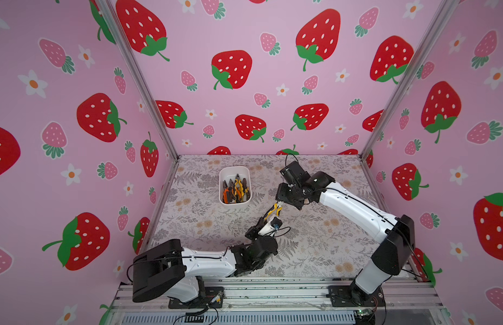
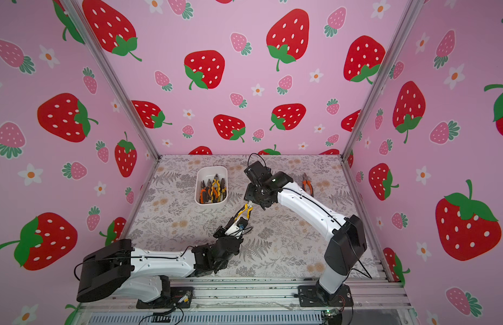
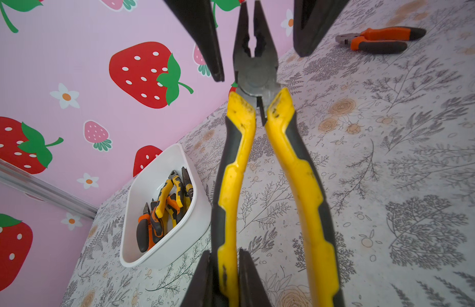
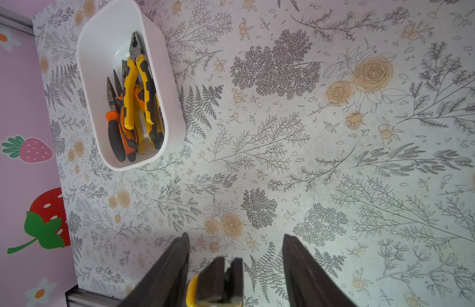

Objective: Take the pliers out of the storage box
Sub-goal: Place the pliers at the center of the board.

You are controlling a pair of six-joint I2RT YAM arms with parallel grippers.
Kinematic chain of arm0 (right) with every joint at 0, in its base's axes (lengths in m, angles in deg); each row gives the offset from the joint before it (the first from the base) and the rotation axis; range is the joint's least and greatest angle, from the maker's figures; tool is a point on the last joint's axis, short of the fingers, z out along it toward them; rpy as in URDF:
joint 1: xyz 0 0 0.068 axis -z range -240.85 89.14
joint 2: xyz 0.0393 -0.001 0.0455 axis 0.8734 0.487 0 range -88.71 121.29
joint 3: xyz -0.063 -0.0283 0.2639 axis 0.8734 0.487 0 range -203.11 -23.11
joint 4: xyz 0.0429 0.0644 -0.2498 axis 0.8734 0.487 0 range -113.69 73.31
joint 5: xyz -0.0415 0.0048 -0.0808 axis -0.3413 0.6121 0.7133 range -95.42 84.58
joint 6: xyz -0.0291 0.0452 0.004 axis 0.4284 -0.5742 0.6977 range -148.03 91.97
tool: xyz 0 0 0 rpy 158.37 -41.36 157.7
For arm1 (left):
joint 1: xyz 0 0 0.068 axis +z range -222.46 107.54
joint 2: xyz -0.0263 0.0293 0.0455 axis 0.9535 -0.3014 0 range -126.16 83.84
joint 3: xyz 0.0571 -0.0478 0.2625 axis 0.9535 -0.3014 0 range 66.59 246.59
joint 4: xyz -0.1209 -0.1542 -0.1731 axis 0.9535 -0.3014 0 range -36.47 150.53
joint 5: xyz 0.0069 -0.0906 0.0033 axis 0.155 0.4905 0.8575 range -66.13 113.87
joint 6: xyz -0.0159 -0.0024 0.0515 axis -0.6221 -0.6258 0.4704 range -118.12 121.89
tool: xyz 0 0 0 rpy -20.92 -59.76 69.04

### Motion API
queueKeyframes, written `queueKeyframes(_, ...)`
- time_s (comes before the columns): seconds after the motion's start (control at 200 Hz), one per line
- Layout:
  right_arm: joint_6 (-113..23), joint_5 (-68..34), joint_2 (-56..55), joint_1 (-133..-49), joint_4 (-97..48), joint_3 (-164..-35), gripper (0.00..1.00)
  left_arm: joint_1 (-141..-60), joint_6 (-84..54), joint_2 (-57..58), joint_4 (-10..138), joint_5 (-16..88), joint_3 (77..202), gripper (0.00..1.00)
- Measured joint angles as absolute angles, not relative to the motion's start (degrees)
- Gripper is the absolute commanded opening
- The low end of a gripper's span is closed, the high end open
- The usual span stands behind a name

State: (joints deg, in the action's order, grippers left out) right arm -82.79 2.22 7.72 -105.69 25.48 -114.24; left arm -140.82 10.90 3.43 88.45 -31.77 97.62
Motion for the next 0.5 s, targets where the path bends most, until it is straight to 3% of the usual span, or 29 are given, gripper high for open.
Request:
queueKeyframes(0.12,-84.3,1.6,7.4,-105.9,24.0,-112.2,0.53,-140.8,10.9,3.4,88.7,-32.1,97.6,0.00)
queueKeyframes(0.16,-84.7,1.5,7.2,-106.0,23.5,-111.4,0.44,-140.8,11.1,3.4,88.7,-32.0,97.6,0.00)
queueKeyframes(0.255,-86.4,0.6,6.3,-106.5,21.6,-109.3,0.42,-140.9,11.1,3.4,88.6,-32.2,97.7,0.00)
queueKeyframes(0.395,-88.5,0.5,4.2,-106.9,19.0,-107.0,0.31,-141.0,11.1,2.7,88.5,-32.2,98.4,0.00)
queueKeyframes(0.5,-90.2,0.8,3.5,-107.2,18.1,-106.7,0.13,-141.1,10.6,2.7,88.7,-32.6,98.5,0.00)
